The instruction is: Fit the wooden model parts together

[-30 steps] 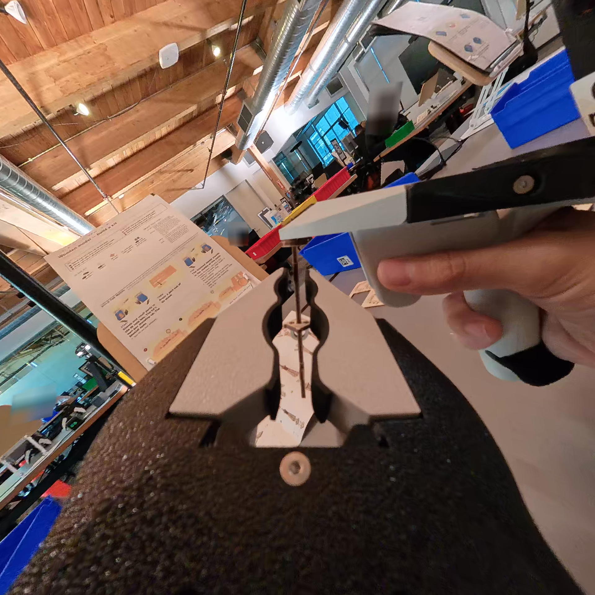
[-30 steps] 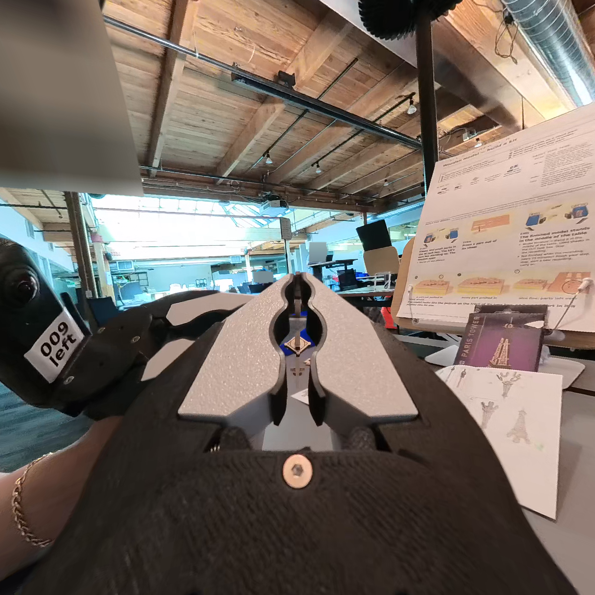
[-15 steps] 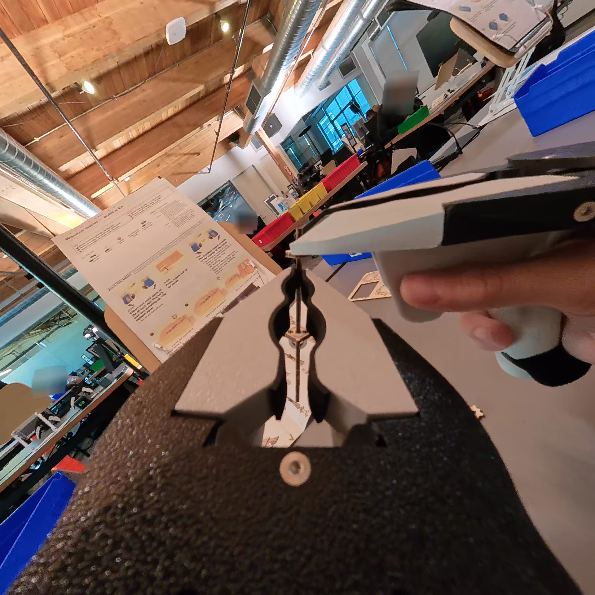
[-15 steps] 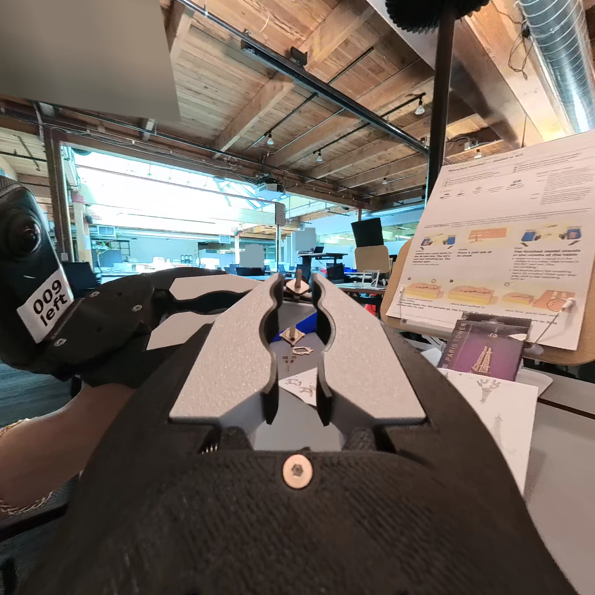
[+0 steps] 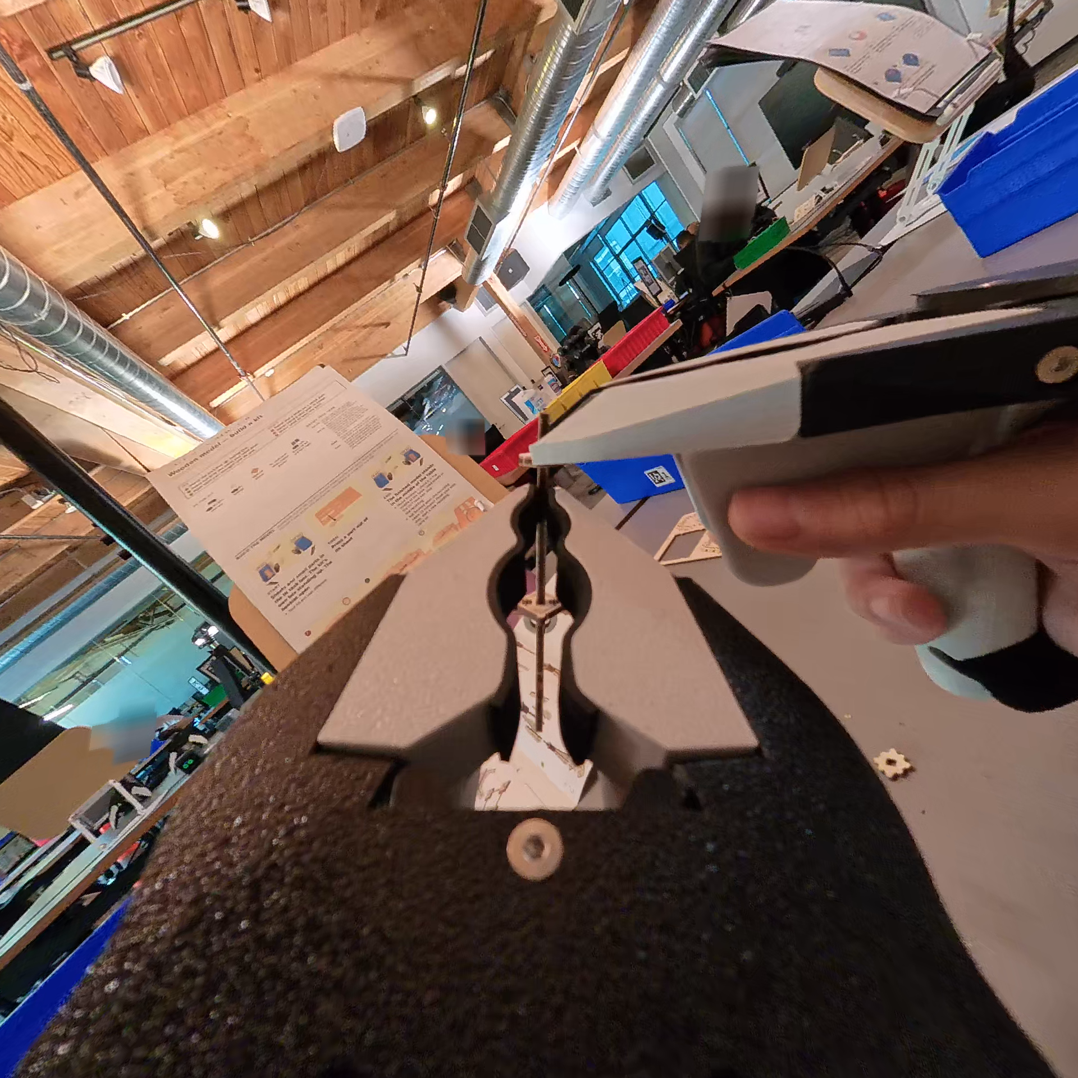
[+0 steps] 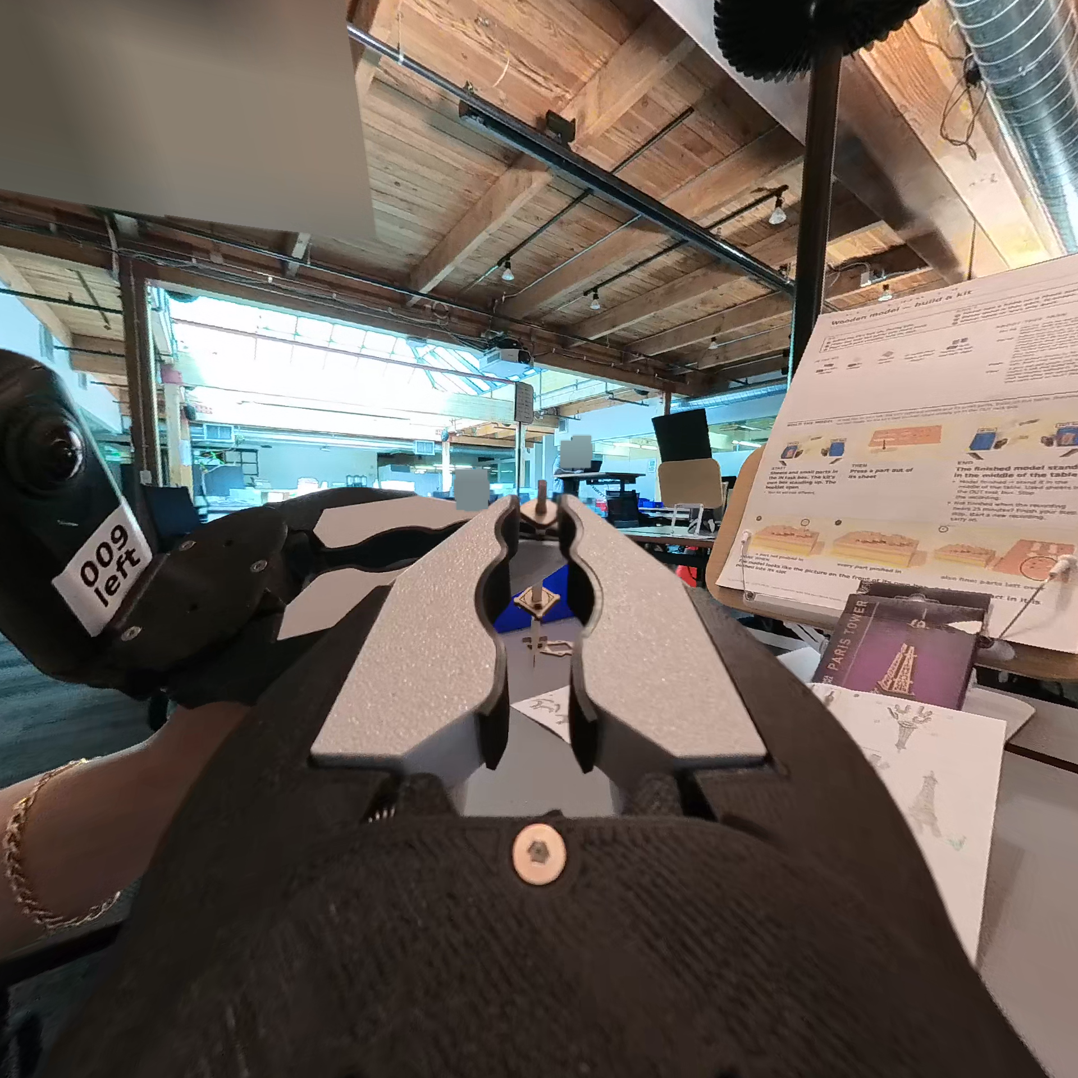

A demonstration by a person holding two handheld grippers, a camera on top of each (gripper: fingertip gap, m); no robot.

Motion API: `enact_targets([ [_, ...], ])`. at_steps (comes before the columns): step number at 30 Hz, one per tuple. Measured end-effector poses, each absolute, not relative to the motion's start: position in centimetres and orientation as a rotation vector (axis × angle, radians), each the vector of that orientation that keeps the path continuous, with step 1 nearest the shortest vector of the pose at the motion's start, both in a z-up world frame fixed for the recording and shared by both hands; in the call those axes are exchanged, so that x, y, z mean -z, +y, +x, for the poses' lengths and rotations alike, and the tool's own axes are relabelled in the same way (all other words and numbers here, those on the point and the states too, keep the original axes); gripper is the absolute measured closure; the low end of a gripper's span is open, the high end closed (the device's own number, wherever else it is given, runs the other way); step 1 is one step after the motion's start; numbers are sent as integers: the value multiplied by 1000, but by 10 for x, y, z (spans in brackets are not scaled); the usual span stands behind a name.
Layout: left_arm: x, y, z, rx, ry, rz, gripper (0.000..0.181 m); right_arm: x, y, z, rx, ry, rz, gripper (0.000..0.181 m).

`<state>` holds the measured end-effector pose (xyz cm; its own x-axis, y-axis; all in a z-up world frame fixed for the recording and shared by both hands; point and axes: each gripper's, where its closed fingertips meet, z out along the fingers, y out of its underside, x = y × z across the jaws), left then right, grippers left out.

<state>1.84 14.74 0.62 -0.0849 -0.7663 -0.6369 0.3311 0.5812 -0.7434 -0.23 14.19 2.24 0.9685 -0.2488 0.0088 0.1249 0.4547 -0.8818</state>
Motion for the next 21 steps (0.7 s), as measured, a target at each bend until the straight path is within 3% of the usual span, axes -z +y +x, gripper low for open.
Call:
enact_targets([
  [21, -8, 150, 19, 917, 1362, -384, 181, -23, 143, -4, 137, 127, -1060, 176],
])
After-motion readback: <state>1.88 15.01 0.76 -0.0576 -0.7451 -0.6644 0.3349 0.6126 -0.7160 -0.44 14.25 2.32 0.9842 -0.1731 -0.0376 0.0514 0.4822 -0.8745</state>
